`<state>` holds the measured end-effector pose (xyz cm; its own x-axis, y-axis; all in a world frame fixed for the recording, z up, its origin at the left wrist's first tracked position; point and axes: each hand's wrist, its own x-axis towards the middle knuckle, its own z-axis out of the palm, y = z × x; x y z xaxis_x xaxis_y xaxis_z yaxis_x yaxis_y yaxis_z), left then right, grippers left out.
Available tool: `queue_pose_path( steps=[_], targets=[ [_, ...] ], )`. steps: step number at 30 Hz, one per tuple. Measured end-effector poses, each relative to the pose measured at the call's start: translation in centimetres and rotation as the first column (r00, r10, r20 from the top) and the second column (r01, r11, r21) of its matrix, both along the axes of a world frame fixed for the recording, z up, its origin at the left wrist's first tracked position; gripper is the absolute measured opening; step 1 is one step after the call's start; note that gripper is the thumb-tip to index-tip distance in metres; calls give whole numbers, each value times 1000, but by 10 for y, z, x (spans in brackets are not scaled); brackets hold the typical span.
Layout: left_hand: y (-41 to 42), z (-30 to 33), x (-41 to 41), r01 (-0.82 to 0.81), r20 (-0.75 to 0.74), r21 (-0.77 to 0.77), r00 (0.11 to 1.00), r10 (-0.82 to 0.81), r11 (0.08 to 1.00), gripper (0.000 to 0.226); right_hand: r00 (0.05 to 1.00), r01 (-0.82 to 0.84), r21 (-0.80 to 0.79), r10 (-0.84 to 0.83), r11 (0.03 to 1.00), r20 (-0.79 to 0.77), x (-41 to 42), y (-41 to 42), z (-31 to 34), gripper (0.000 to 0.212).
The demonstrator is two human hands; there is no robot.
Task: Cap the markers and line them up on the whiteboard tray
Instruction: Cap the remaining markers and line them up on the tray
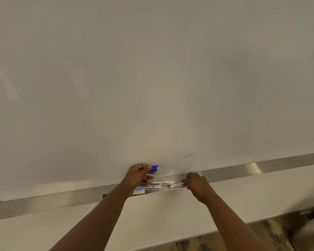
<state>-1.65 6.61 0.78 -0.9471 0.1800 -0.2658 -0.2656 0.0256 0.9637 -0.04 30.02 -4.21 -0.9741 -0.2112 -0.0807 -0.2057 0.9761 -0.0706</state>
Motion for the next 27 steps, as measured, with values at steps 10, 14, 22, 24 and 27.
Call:
queue_pose_path(
  steps=[10,14,22,24,27],
  targets=[
    [-9,7,1,-49,4,61,999,49,997,15,871,-5,-859,-420,511,-255,5,-32,30,15],
    [-7,8,3,-75,46,135,997,70,988,17,904,25,-974,-411,-223,118,6,-52,54,27],
    [-9,12,8,-31,44,171,999,24,985,17,944,78,-973,-297,-215,141,15,-66,65,21],
    [-10,12,9,-25,42,160,999,19,987,17,948,76,-979,-290,-190,130,16,-67,65,22],
    [-11,12,9,2,34,109,999,-5,994,17,956,78,-986,-268,-148,116,17,-69,65,23]
  ],
)
